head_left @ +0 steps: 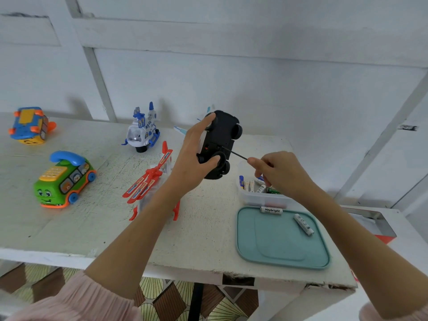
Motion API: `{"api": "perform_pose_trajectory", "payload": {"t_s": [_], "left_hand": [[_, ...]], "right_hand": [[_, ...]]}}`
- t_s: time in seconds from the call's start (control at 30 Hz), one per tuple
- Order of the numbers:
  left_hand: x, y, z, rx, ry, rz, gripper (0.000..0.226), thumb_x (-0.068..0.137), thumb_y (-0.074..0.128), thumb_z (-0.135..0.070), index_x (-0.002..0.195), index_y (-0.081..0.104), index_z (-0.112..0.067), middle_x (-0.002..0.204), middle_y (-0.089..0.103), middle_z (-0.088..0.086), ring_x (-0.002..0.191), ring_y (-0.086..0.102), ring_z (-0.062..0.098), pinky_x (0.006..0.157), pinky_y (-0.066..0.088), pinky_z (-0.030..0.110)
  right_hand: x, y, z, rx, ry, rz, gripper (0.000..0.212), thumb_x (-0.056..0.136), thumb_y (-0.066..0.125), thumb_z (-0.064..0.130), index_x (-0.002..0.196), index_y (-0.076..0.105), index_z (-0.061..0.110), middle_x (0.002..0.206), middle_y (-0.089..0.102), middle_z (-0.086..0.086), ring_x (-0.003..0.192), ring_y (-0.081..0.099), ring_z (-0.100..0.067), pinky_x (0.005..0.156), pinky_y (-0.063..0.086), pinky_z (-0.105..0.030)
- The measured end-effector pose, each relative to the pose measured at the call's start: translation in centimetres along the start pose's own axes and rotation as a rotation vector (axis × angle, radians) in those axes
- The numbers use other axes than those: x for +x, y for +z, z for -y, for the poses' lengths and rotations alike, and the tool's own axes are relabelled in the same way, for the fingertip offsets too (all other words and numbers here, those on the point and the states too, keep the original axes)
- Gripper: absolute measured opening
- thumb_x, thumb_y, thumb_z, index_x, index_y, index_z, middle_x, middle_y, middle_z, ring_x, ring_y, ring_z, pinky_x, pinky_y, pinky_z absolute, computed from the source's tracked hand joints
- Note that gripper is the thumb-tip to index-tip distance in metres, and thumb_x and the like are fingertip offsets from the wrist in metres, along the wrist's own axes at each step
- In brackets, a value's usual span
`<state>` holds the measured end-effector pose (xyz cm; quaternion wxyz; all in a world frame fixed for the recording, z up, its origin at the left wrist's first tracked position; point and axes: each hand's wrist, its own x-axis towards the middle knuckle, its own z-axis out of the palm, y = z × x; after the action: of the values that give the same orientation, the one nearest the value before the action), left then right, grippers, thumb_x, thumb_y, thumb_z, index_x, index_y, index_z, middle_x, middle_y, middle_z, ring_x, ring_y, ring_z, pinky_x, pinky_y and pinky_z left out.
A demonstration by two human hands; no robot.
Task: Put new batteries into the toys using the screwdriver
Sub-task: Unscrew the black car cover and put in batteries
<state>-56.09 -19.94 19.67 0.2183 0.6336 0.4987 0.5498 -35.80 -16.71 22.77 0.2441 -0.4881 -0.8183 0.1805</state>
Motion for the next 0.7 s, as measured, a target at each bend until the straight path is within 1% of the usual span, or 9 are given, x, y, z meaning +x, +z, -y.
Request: {"api": "perform_pose_trajectory", "payload": {"t_s": [0.03,0.13,0.2,0.3,0.37,0.43,0.57,0.63,0.7], "left_hand": [[0.0,-0.1,0.0,-0.014,-0.013,-0.005,0.079,0.079,0.061,-0.011,0.141,0.028,-0.047,0.14,0.036,-0.019,0.125,0.049,0.032,0.101,0.045,0.051],[-0.1,-0.3,-0.1,-0.019,-0.015,0.0,0.079,0.079,0.062,-0.012,0.141,0.028,-0.048,0.143,0.035,-0.015,0.123,0.051,0.035,0.101,0.044,0.052],[-0.2,-0.2,-0.3,-0.014,0.0,-0.003,0.079,0.079,0.062,-0.011,0.14,0.028,-0.049,0.141,0.035,-0.019,0.124,0.05,0.034,0.102,0.044,0.051],[-0.4,-0.3,-0.3,-0.017,0.001,-0.017,0.079,0.079,0.061,-0.011,0.141,0.027,-0.047,0.14,0.034,-0.019,0.124,0.05,0.034,0.102,0.044,0.051],[-0.6,-0.4,-0.3,-0.032,-0.016,-0.015,0.08,0.08,0.061,-0.012,0.142,0.026,-0.047,0.143,0.033,-0.016,0.123,0.051,0.034,0.101,0.046,0.05],[-1.0,-0.4,-0.3,-0.038,-0.019,-0.004,0.08,0.08,0.061,-0.012,0.142,0.026,-0.047,0.144,0.033,-0.013,0.123,0.051,0.034,0.101,0.045,0.05],[-0.9,-0.9,-0.6,-0.05,-0.034,-0.011,0.08,0.08,0.062,-0.01,0.144,0.026,-0.043,0.141,0.033,-0.019,0.121,0.053,0.03,0.098,0.049,0.046],[-0.8,-1.0,-1.0,-0.05,-0.02,-0.022,0.08,0.081,0.063,-0.005,0.144,0.027,-0.038,0.138,0.033,-0.024,0.126,0.049,0.02,0.099,0.049,0.044],[-0.9,-1.2,-1.2,-0.067,-0.016,-0.041,0.079,0.084,0.061,0.003,0.143,0.027,-0.037,0.134,0.032,-0.029,0.127,0.046,0.009,0.101,0.048,0.04]], "right_hand": [[0.0,-0.1,0.0,0.044,0.002,-0.018,0.044,0.087,0.055,0.044,0.069,0.062,0.005,0.052,0.053,0.005,0.05,0.049,-0.011,0.052,0.037,-0.011],[-0.2,-0.5,0.2,0.154,0.006,-0.09,0.038,0.071,0.078,0.034,0.076,0.055,0.004,0.067,0.054,0.003,0.057,0.048,-0.008,0.05,0.037,-0.005],[-0.2,-0.6,0.3,0.147,-0.003,-0.115,0.036,0.069,0.079,0.03,0.071,0.052,0.007,0.066,0.055,0.003,0.057,0.048,-0.005,0.049,0.037,-0.005],[-0.1,-0.4,0.4,0.112,-0.009,-0.111,0.036,0.078,0.07,0.035,0.061,0.05,0.01,0.057,0.058,0.003,0.051,0.052,-0.001,0.05,0.038,-0.01],[-0.1,-0.3,0.2,0.068,0.003,-0.043,0.042,0.087,0.057,0.042,0.057,0.05,0.012,0.055,0.061,-0.001,0.056,0.06,-0.01,0.06,0.046,-0.022],[-0.1,-0.1,0.1,0.046,0.014,0.03,0.047,0.091,0.047,0.045,0.056,0.054,0.014,0.052,0.059,0.0,0.053,0.057,-0.015,0.067,0.048,-0.032],[0.1,0.2,0.4,0.087,0.037,0.084,0.057,0.094,0.038,0.047,0.053,0.058,0.013,0.044,0.052,0.001,0.038,0.048,-0.002,0.063,0.044,-0.028],[0.2,0.2,0.7,0.102,0.035,0.084,0.059,0.095,0.036,0.045,0.053,0.058,0.012,0.044,0.05,0.001,0.036,0.047,0.003,0.058,0.039,-0.023],[0.0,0.1,0.8,0.118,0.006,0.067,0.056,0.097,0.033,0.042,0.055,0.058,0.013,0.045,0.049,0.002,0.038,0.048,0.001,0.057,0.035,-0.021]]}}
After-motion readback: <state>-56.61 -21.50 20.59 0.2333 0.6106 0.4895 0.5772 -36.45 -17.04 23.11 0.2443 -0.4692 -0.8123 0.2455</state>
